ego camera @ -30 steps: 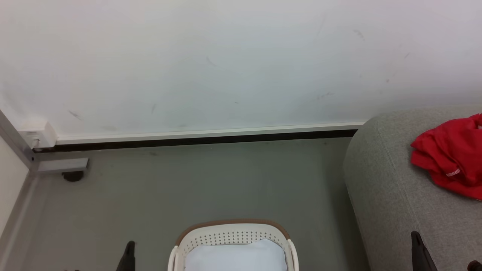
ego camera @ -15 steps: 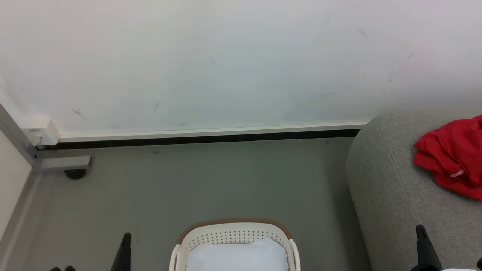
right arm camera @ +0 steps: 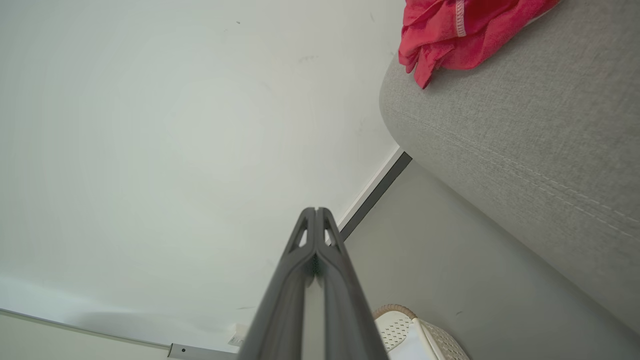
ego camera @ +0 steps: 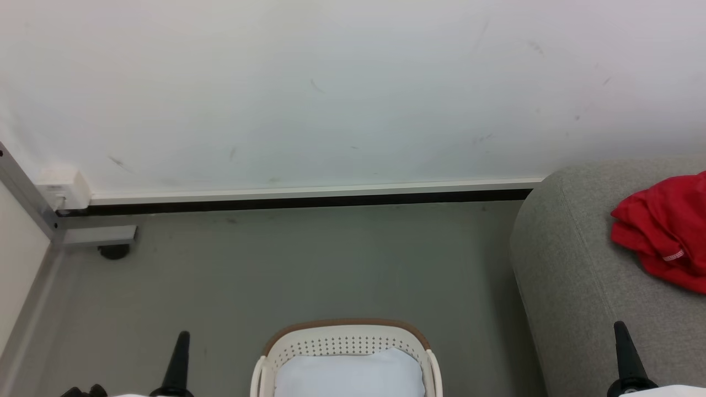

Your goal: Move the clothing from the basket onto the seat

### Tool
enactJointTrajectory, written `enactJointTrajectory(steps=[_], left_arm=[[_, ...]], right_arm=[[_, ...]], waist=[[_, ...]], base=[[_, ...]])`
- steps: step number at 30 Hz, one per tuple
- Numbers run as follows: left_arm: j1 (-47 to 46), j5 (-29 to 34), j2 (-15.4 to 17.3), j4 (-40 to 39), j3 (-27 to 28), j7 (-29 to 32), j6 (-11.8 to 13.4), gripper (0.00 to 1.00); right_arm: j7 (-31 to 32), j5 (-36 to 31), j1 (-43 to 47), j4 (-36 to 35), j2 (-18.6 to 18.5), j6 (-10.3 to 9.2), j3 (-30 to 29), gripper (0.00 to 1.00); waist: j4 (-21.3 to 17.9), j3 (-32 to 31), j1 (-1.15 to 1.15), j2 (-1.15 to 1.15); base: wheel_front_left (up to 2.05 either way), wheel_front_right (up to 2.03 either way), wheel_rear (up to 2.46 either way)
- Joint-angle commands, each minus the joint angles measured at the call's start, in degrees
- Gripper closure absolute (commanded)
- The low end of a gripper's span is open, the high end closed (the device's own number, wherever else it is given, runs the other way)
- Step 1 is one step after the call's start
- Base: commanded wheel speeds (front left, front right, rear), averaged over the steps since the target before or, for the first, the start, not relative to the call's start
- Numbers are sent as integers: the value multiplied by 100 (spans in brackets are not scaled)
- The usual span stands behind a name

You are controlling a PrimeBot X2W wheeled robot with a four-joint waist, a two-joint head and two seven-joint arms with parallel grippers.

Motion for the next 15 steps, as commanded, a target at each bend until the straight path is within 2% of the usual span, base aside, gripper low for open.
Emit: enactJointTrajectory(steps=[1,15], left_arm=[[-121,-152,10,-55,41,41,-29,100],[-237,-858,-7,-72,147,248,-38,100]], right_arm=[[31,155,-142,-83,-55,-7,-31,100],[241,905,-219,-130,-61,-8,-117,100]], waist=[[5,2,0,0],[55,22,0,0]], base=[[0,0,0],[0,0,0]])
